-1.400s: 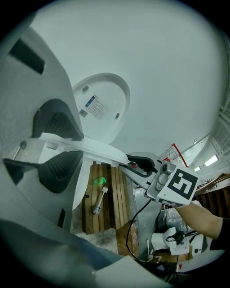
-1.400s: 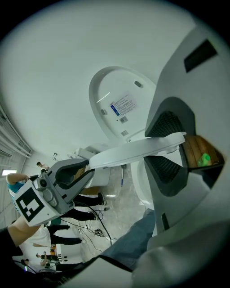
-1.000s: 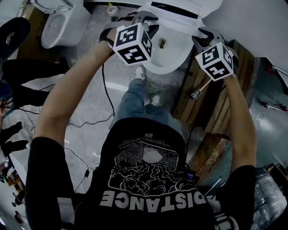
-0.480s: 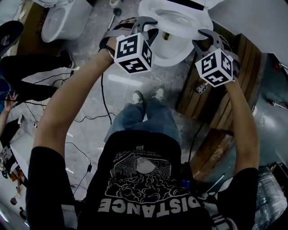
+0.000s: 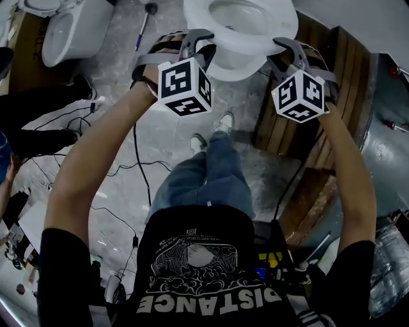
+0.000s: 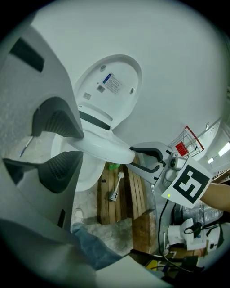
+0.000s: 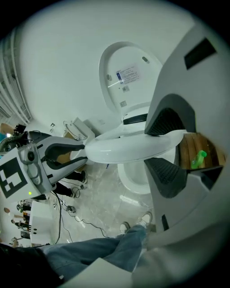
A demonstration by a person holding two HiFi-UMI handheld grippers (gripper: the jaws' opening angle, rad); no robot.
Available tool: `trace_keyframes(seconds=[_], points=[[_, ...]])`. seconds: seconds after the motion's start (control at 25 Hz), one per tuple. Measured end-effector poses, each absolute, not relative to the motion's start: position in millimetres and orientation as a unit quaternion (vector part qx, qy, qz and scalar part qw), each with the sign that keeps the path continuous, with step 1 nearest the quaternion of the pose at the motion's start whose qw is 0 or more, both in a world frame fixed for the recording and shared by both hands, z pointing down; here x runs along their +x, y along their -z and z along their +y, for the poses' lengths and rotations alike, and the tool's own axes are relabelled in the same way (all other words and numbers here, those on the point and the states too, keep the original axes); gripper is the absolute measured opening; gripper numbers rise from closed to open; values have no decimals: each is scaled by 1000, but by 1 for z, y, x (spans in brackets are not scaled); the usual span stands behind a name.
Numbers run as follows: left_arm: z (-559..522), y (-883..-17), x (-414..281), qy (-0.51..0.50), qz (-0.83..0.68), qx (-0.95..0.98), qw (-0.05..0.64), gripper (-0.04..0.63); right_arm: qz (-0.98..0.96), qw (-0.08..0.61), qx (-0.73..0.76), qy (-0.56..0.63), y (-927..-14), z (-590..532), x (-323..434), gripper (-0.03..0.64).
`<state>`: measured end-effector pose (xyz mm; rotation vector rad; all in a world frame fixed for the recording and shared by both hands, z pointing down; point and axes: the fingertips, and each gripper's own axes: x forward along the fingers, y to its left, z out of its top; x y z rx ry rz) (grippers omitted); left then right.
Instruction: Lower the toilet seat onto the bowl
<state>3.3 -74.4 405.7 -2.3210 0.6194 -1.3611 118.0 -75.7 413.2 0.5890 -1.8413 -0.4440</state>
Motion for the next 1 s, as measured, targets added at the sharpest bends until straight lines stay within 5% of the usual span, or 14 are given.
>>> trace_keyframes(seconds=[0.6,1.0], points=[[-41,-481,-4,477,205,-809,278,101,-744,583,244,218,-489,-47,111,181],[-27,-532,-8,482,195,-811,269,100,-732,597,243,220,-542,-35,109,201]])
